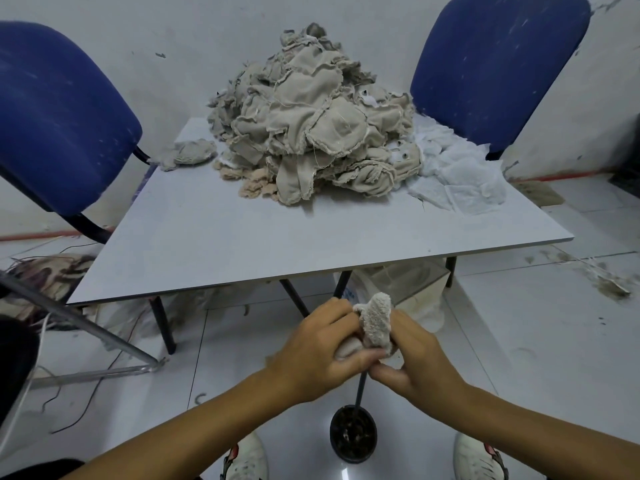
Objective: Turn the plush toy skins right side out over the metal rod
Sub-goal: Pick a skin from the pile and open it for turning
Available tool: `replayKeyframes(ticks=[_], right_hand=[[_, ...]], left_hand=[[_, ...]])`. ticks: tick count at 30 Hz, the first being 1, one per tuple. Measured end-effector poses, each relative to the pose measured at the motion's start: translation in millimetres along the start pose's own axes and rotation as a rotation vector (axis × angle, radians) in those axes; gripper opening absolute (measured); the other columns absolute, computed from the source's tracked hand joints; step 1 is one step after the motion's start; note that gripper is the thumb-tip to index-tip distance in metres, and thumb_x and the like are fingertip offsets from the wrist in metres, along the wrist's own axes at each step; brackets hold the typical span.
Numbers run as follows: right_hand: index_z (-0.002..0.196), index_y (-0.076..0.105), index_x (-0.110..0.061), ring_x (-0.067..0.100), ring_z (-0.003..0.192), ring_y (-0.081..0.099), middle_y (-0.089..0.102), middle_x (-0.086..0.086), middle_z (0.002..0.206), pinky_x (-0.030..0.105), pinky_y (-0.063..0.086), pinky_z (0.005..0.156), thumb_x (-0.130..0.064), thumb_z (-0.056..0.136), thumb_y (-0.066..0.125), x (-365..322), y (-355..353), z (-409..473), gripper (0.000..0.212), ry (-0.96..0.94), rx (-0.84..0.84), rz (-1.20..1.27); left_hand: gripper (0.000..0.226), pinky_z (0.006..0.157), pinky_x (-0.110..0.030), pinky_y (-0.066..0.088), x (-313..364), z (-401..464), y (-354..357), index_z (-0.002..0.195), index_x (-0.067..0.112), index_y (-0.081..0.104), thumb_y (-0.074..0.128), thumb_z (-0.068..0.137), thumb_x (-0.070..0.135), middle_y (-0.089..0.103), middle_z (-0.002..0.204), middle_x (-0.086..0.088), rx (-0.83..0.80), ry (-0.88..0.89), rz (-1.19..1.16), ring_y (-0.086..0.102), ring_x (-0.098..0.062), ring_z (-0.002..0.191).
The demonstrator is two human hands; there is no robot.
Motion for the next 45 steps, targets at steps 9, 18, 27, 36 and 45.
replayKeyframes(ticks=[9,18,27,36,45], right_hand=[[0.103,0.060,-0.007,0.008,0.072,0.055,0.057,-0.004,0.087,0.021,0.047,0.063,-0.005,0.090,0.064,0.3,9.5,29.5,0.014,0.108,0.064,0.161],[0.103,0.059,-0.003,0.013,0.075,0.057,0.058,0.002,0.088,0.032,0.050,0.065,0.002,0.091,0.063,14.4,4.3,45.9,0.013,0.174,0.056,0.081],[0.119,0.057,-0.005,0.016,0.100,0.053,0.059,0.005,0.109,0.028,0.044,0.085,-0.033,0.091,0.069,35.3,-36.2,57.3,0.041,0.059,-0.242,-0.088],[0.098,0.066,-0.003,0.023,0.083,0.059,0.065,0.007,0.092,0.035,0.052,0.070,-0.016,0.083,0.078,10.3,-97.0,110.5,0.023,-0.128,0.006,-0.101],[0.077,0.054,-0.035,0.006,0.065,0.053,0.055,-0.016,0.067,0.034,0.050,0.059,-0.037,0.075,0.065,6.0,-98.4,149.8,0.012,0.108,0.195,0.151]], left_hand=[[0.023,0.075,-0.024,0.042,-4.9,18.4,0.9,0.097,0.001,0.069,0.058,0.093,0.022,0.061,0.092,-0.006,0.125,-0.038,0.140,0.047,-0.015,0.084],[0.036,0.081,-0.030,0.045,-16.4,32.0,0.6,0.110,0.004,0.067,0.052,0.098,0.034,0.060,0.102,-0.005,0.081,-0.113,0.160,0.049,-0.015,0.091],[0.032,0.082,-0.035,0.045,-38.6,44.4,-23.2,0.116,0.008,0.057,0.058,0.091,0.028,0.048,0.110,-0.002,-0.315,-0.027,0.201,0.045,-0.015,0.098],[0.015,0.064,-0.025,0.045,-8.0,101.1,-77.0,0.085,0.024,0.051,0.063,0.078,0.019,0.050,0.086,0.015,0.003,0.033,-0.061,0.049,-0.008,0.075],[0.014,0.054,-0.035,0.043,-11.5,142.2,-80.8,0.072,0.019,0.049,0.063,0.075,0.015,0.052,0.068,0.005,0.157,-0.218,-0.335,0.051,-0.014,0.063]])
Point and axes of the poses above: each hand's wrist, its own z-axis towards the middle knuckle, its own y-axis out of the palm, x = y × z, the point moved 2 cm from there along z, towards the middle knuckle
